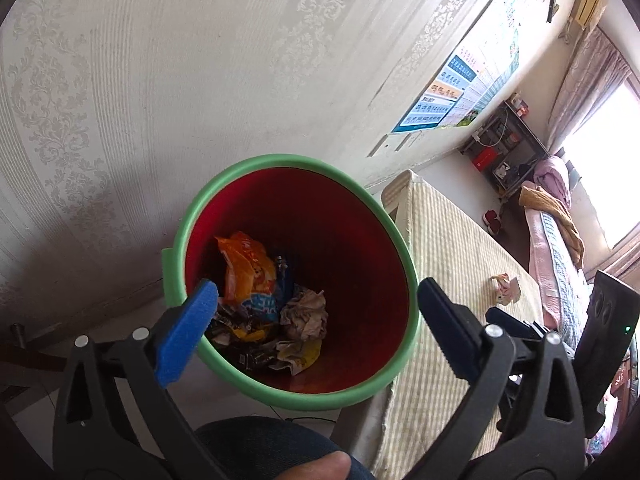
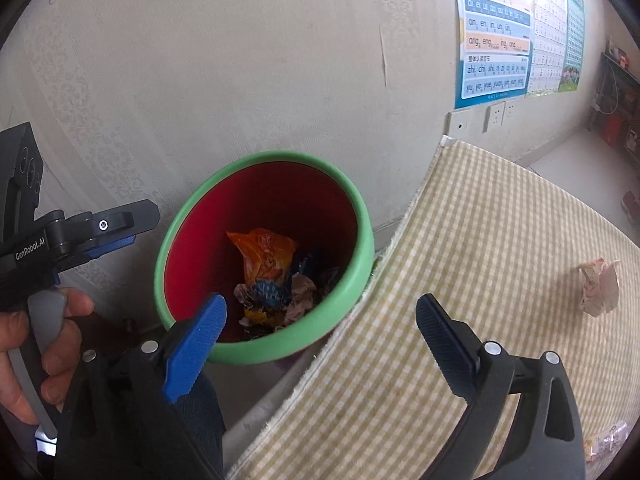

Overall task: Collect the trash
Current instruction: 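Move both open tools back over the last two wrappers, then grasp the white Pocky wrapper with the right tool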

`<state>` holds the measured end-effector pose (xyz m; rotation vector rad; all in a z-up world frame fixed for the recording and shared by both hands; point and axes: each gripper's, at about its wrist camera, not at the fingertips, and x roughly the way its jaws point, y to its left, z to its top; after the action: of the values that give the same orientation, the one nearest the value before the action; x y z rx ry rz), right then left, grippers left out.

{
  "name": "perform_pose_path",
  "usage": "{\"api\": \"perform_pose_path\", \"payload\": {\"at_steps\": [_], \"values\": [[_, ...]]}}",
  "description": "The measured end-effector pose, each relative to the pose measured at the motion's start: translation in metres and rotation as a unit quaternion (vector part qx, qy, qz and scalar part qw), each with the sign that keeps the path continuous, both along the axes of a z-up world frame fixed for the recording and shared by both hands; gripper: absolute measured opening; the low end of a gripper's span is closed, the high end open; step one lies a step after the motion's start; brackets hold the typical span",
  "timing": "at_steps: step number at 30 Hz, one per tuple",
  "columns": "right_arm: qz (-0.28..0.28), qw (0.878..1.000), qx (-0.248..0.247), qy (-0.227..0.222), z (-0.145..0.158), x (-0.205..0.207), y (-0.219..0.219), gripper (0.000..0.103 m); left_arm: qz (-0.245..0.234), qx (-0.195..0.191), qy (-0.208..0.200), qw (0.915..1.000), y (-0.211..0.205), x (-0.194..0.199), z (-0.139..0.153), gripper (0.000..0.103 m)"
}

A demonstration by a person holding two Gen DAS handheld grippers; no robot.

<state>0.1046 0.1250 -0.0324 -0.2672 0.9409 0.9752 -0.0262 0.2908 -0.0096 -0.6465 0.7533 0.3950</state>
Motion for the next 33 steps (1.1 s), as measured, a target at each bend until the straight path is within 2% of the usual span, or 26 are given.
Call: {"api": "perform_pose_path", "payload": {"at_steps": [9, 17, 22, 27, 33], "values": [[-0.038, 0.999, -0.010, -0.010, 0.005, -0.001, -0.077, 0.093, -0.076, 0.016, -0.001, 0.9969, -0.069, 0.029, 0.010, 0.098], [-0.110, 0.994, -0.015, -0.009, 0.010, 0.009, -0.161, 0.093, -0.140, 0.013, 0.002, 0.9901, -0.134, 0.059, 0.007, 0.098], [-0.163, 0.986, -0.021, -0.003, 0.007, 0.014, -0.217, 0.093, -0.182, 0.013, 0.000, 0.9833, -0.175, 0.073, 0.005, 0.098], [-0.219, 0.975, -0.026, 0.022, -0.008, 0.019, -0.266, 0.093, -0.225, 0.022, 0.004, 0.9742, -0.211, 0.081, 0.006, 0.098], [-0.276, 0.959, -0.008, 0.061, -0.018, 0.036, -0.294, 0.093, -0.255, 0.028, 0.008, 0.9665, -0.237, 0.085, 0.005, 0.098]]}}
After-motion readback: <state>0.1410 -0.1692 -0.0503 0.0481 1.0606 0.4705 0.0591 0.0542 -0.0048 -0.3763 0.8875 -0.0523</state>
